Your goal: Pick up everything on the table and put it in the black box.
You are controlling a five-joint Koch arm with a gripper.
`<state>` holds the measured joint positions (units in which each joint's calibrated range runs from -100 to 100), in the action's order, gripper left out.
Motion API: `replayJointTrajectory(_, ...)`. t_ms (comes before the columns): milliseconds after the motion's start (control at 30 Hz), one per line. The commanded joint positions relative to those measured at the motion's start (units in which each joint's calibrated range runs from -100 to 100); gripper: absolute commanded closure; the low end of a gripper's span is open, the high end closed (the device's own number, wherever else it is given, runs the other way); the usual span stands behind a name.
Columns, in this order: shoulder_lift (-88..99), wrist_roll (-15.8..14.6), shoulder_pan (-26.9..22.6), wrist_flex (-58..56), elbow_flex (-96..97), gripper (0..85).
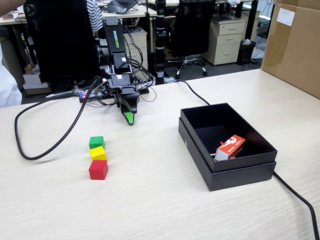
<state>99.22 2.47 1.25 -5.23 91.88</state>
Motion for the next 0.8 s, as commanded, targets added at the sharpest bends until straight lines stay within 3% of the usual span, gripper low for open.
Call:
replayJointTrajectory(0,-0.4,0.2,0.4,-2.3,1.1,38.3)
replayJointTrajectory(767,-0.6,0.1,0.2,-2.3,1.2,38.4)
